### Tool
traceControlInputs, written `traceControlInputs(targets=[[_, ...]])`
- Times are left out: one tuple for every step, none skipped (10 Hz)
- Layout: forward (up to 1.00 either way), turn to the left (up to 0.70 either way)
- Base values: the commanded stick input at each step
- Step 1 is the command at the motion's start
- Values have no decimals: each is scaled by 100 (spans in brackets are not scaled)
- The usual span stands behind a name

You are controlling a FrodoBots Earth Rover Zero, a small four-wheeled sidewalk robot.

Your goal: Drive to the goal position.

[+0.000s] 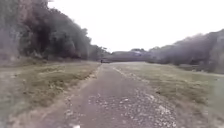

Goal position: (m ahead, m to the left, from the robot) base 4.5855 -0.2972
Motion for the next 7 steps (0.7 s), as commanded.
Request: traceControlInputs(targets=[[45, 27], [45, 27], [45, 9], [45, 25], [45, 27], [45, 27], [45, 0]])
